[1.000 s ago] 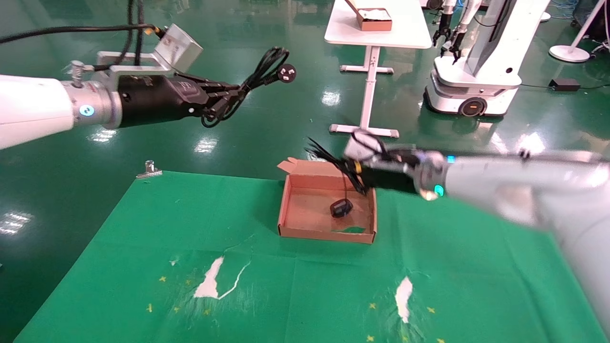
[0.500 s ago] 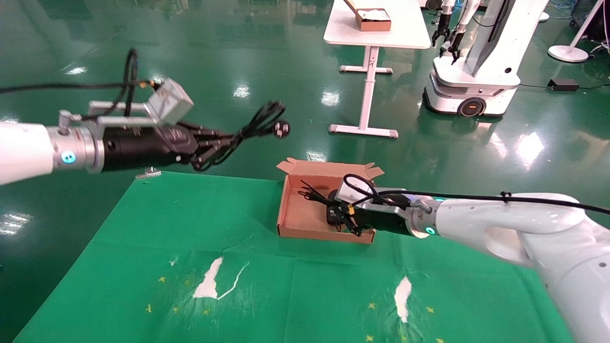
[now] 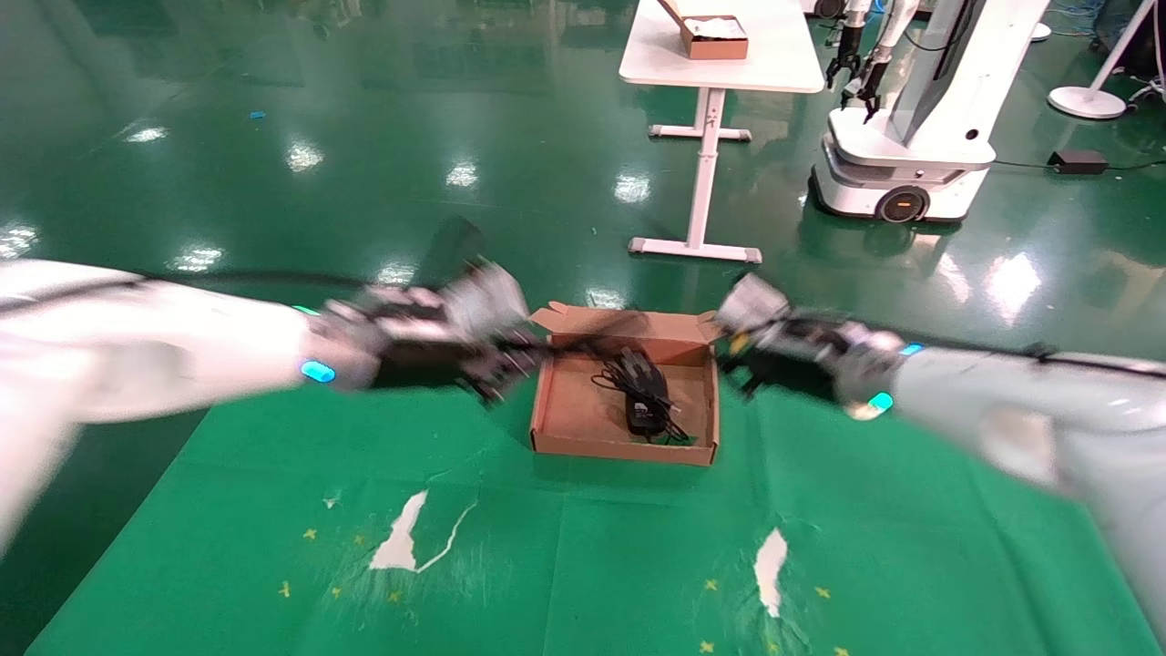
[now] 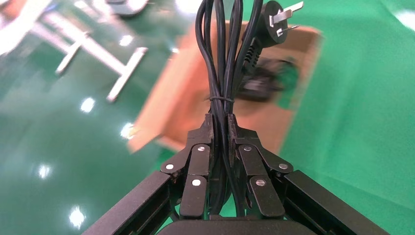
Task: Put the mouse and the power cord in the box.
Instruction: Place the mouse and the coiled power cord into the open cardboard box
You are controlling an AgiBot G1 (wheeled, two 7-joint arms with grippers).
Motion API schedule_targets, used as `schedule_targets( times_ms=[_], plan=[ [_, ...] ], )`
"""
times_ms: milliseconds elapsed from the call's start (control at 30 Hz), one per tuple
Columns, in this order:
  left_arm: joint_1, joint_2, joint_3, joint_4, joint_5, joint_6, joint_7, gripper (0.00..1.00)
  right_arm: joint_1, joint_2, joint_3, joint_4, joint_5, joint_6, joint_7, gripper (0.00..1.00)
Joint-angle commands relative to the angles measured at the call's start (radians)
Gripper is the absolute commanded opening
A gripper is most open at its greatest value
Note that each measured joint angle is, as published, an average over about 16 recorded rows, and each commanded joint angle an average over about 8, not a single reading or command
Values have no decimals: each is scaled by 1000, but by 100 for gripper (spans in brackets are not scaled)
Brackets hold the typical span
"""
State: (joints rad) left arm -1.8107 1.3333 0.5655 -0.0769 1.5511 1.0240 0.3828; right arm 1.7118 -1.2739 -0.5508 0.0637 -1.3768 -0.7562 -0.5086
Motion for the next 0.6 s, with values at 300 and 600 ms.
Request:
schedule_targets(
  times_ms=[300,600],
  plan=[
    [138,45,148,-299,-33,-96,-161,0,118,160,18,54,36,-324,-51,100],
    [143,41,375,-423,-16,-266,-422,0,135,176,22,28,45,-401,-71,100]
  ],
)
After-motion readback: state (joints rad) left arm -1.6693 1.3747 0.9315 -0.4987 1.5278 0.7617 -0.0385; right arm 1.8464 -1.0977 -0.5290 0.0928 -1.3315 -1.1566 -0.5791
